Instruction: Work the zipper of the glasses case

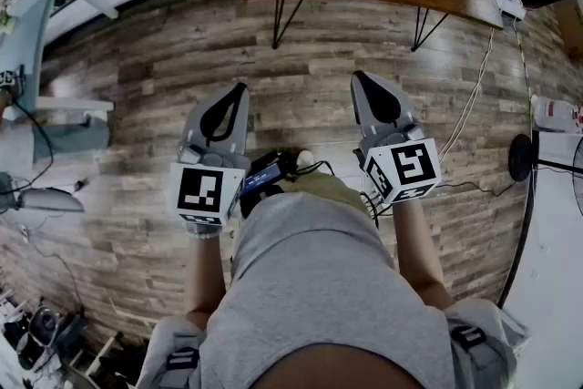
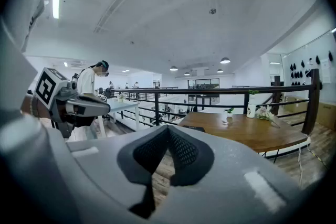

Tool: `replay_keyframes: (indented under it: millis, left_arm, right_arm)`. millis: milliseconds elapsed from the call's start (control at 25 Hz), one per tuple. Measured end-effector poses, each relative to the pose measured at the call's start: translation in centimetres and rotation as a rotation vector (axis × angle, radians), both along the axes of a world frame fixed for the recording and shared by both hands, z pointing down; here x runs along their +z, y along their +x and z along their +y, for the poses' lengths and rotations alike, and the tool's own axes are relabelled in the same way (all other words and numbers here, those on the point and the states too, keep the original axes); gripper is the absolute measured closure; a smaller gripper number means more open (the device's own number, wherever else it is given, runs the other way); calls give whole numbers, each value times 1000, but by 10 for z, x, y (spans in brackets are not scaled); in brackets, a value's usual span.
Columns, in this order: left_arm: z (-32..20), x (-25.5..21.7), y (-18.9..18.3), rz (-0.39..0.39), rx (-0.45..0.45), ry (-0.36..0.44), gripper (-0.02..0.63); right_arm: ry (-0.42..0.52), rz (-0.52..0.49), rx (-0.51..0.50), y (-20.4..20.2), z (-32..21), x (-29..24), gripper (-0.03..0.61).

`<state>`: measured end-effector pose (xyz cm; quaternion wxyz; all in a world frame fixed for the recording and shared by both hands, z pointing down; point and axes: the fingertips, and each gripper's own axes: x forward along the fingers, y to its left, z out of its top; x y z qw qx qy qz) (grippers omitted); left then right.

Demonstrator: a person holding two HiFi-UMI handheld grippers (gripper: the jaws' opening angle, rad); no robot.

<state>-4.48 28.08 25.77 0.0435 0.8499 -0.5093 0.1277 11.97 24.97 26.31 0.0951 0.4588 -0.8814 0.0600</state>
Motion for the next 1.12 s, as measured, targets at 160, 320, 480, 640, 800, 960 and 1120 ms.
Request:
replay_keyframes:
  millis: [160,320,480,640,800,960,1120]
  left_arm:
    - [-1,-1,2,0,-1,7,601]
    - [-3,-6,2,8,-5,26,601]
    - [-4,-6,1,9,-9,22,601]
    - [-5,-5,-1,17,-13,29,601]
    - [-7,-7,-2,46,-21,28,603]
    - [-11,-4,-1,72,-27,15,569]
    - [-11,-1,3,71,-23,3,506]
  right_arm:
    - [1,-4,0,0,0,0,578]
    - [-1,-4,-3,-1,0,-1,578]
    - [-2,-1,-6,-2,0,0,578]
    - [-10,-8,-9,-4,-1,1,578]
    - [-10,-13,-26,-9,1,1,577]
    - [-14,-36,-11,-9,-1,1,537]
    - [-21,-53,3,-4,-3,1,463]
